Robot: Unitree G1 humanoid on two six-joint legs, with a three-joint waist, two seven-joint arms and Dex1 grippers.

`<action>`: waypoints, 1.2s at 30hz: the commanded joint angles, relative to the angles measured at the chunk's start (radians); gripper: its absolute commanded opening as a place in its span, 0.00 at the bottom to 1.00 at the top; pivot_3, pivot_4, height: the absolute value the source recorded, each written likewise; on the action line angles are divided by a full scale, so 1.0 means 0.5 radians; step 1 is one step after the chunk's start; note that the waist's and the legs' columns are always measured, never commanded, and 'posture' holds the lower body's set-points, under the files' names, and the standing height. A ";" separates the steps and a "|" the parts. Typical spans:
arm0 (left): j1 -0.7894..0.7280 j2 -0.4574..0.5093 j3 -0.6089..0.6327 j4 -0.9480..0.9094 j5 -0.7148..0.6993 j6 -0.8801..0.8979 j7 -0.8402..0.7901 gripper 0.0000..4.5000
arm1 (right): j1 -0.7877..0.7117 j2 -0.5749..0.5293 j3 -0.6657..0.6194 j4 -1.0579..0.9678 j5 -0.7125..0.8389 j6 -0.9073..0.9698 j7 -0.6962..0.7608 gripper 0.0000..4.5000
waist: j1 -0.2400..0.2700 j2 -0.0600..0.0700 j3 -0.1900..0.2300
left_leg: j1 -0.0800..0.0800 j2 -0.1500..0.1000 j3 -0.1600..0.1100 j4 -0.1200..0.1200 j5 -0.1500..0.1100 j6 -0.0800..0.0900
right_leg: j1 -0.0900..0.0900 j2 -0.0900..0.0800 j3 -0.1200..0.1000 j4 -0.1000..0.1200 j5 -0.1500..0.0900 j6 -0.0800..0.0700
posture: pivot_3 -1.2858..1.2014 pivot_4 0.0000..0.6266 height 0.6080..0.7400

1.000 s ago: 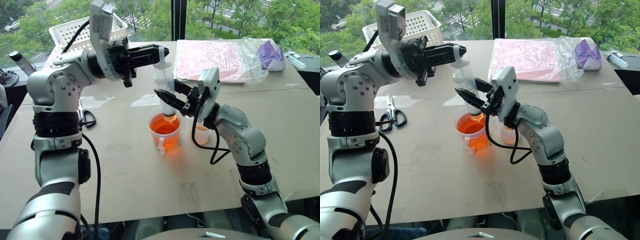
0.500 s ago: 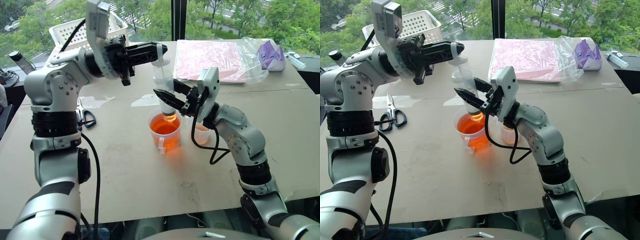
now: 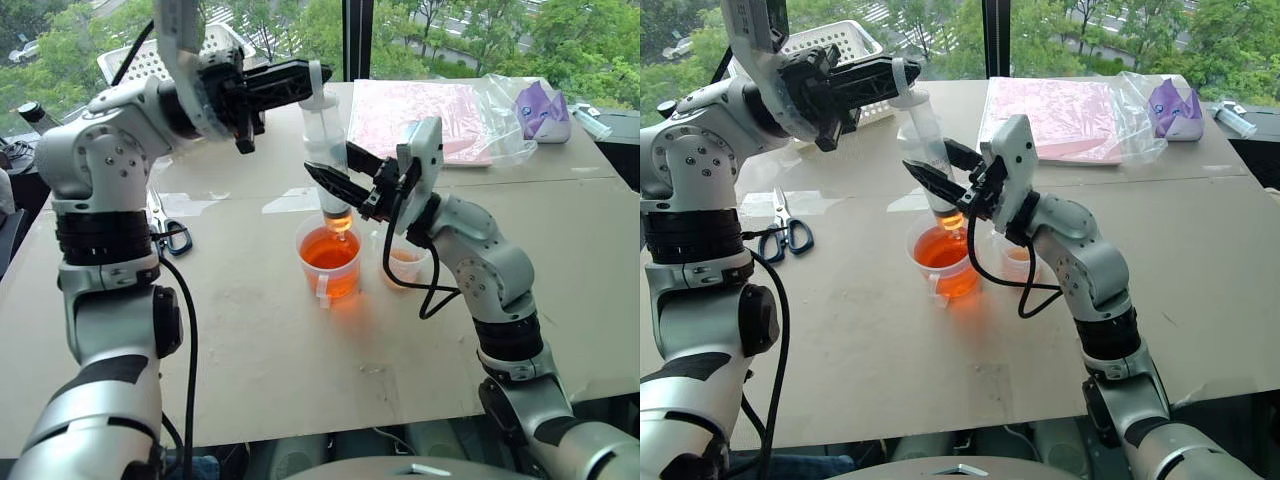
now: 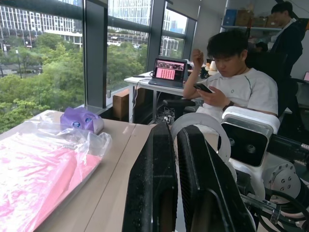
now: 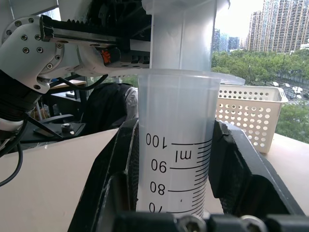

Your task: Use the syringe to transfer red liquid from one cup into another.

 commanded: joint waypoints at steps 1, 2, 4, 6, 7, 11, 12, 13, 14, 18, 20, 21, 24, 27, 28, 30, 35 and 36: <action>-0.091 0.021 0.098 0.018 -0.035 -0.004 0.074 0.01 | -0.060 0.038 0.033 -0.131 0.079 -0.003 0.027 0.34 | 0.000 0.000 0.000 | 0.000 0.000 0.000 0.000 0.000 0.000 | 0.000 0.000 0.000 0.000 0.000 0.000 | 0.52 0.24 1.00; -0.095 0.022 0.097 0.019 -0.036 -0.003 0.073 0.01 | -0.063 0.039 0.033 -0.133 0.084 -0.003 0.024 0.34 | 0.000 0.000 0.000 | 0.000 0.000 0.000 0.000 0.000 0.000 | 0.000 0.000 0.000 0.000 0.000 0.000 | 0.52 0.24 1.00; -0.096 0.025 0.094 0.020 -0.036 -0.002 0.069 0.01 | -0.067 0.041 0.034 -0.135 0.092 0.000 0.019 0.34 | 0.000 0.000 0.000 | 0.000 0.000 0.000 0.000 0.000 0.000 | 0.000 0.000 0.000 0.000 0.000 0.000 | 0.52 0.24 1.00; -0.092 0.028 0.093 0.016 -0.043 0.002 0.053 0.01 | -0.070 0.043 0.033 -0.135 0.095 0.003 0.017 0.34 | 0.000 0.000 0.000 | 0.000 0.000 0.000 0.000 0.000 0.000 | 0.000 0.000 0.000 0.000 0.000 0.000 | 0.52 0.24 1.00; -0.087 0.033 0.090 0.011 -0.047 0.005 0.038 0.01 | -0.070 0.044 0.032 -0.135 0.096 0.004 0.015 0.34 | 0.000 0.000 0.000 | 0.000 0.000 0.000 0.000 0.000 0.000 | 0.000 0.000 0.000 0.000 0.000 0.000 | 0.52 0.24 1.00; -0.076 0.047 0.089 0.010 -0.037 -0.006 0.026 0.31 | -0.070 0.045 0.027 -0.132 0.098 0.007 0.012 0.34 | -0.003 0.000 0.000 | 0.000 0.000 0.000 0.000 0.000 0.000 | 0.000 0.000 0.000 0.000 0.000 0.000 | 0.52 0.24 1.00; -0.073 0.049 0.088 0.011 -0.022 -0.021 0.035 0.45 | -0.070 0.045 0.027 -0.131 0.099 0.007 0.010 0.34 | -0.003 0.000 0.000 | 0.000 0.000 0.000 0.000 0.000 0.000 | 0.000 0.000 0.000 0.000 0.000 0.000 | 0.52 0.24 1.00; -0.069 0.055 0.084 0.009 -0.018 -0.021 0.030 0.54 | -0.070 0.045 0.027 -0.131 0.101 0.007 0.009 0.34 | -0.001 0.000 0.000 | 0.000 0.000 0.000 0.000 0.000 0.000 | 0.000 0.000 0.000 0.000 0.000 0.000 | 0.52 0.24 1.00; -0.045 0.074 0.071 -0.013 -0.017 -0.024 -0.007 0.62 | -0.071 0.044 0.025 -0.128 0.103 0.005 0.009 0.34 | -0.001 0.000 0.000 | 0.000 0.000 0.000 0.000 0.000 0.000 | 0.000 0.000 0.000 0.000 0.000 0.000 | 0.52 0.24 1.00; 0.010 0.120 0.067 -0.046 -0.028 -0.006 -0.050 0.62 | -0.076 0.033 0.008 -0.112 0.111 -0.004 0.011 0.34 | -0.001 0.000 0.000 | 0.000 0.000 0.000 0.000 0.000 0.000 | 0.000 0.000 0.000 0.000 0.000 0.000 | 0.52 0.24 1.00; 0.017 0.137 0.067 -0.044 -0.021 -0.008 -0.057 0.62 | -0.079 0.028 -0.004 -0.107 0.114 -0.007 0.010 0.34 | 0.000 0.000 0.000 | 0.000 0.000 0.000 0.000 0.000 0.000 | 0.000 0.000 0.000 0.000 0.000 0.000 | 0.52 0.24 1.00; 0.022 0.148 0.064 -0.042 -0.016 -0.008 -0.065 0.62 | -0.080 0.025 -0.009 -0.104 0.114 -0.010 0.009 0.34 | -0.001 0.000 0.000 | 0.000 0.000 0.000 0.000 0.000 0.000 | 0.000 0.000 0.000 0.000 0.000 0.000 | 0.52 0.24 1.00; 0.040 0.174 0.053 -0.041 0.002 -0.022 -0.084 0.62 | -0.088 0.018 -0.026 -0.096 0.117 -0.019 0.006 0.34 | -0.001 0.000 0.000 | 0.000 0.000 0.000 0.000 0.000 0.000 | 0.000 0.000 0.000 0.000 0.000 0.000 | 0.52 0.24 1.00; 0.048 0.183 0.049 -0.035 0.009 -0.024 -0.093 0.62 | -0.096 0.013 -0.037 -0.088 0.116 -0.029 0.006 0.34 | 0.000 0.000 0.000 | 0.000 0.000 0.000 0.000 0.000 0.000 | 0.000 0.000 0.000 0.000 0.000 0.000 | 0.52 0.24 1.00; 0.050 0.188 0.046 -0.033 0.009 -0.018 -0.097 0.62 | -0.099 0.012 -0.043 -0.084 0.117 -0.032 0.005 0.34 | 0.000 0.000 0.000 | 0.000 0.000 0.000 0.000 0.000 0.000 | 0.000 0.000 0.000 0.000 0.000 0.000 | 0.52 0.24 1.00; 0.058 0.195 0.041 -0.036 0.008 -0.013 -0.106 0.62 | -0.099 0.008 -0.048 -0.083 0.117 -0.038 0.007 0.34 | 0.000 0.000 0.000 | 0.000 0.000 0.000 0.000 0.000 0.000 | 0.000 0.000 0.000 0.000 0.000 0.000 | 0.52 0.24 1.00; 0.020 0.177 0.089 -0.004 -0.040 -0.002 -0.102 0.62 | -0.096 0.000 -0.065 -0.089 0.127 -0.033 0.006 0.34 | 0.000 0.000 0.000 | 0.000 0.000 0.000 0.000 0.000 0.000 | 0.000 0.000 0.000 0.000 0.000 0.000 | 0.52 0.24 1.00; 0.012 0.177 0.101 0.005 -0.053 0.004 -0.101 0.62 | -0.093 -0.004 -0.066 -0.093 0.130 -0.032 0.007 0.34 | 0.000 0.000 0.000 | 0.000 0.000 0.000 0.000 0.000 0.000 | 0.000 0.000 0.000 0.000 0.000 0.000 | 0.52 0.24 1.00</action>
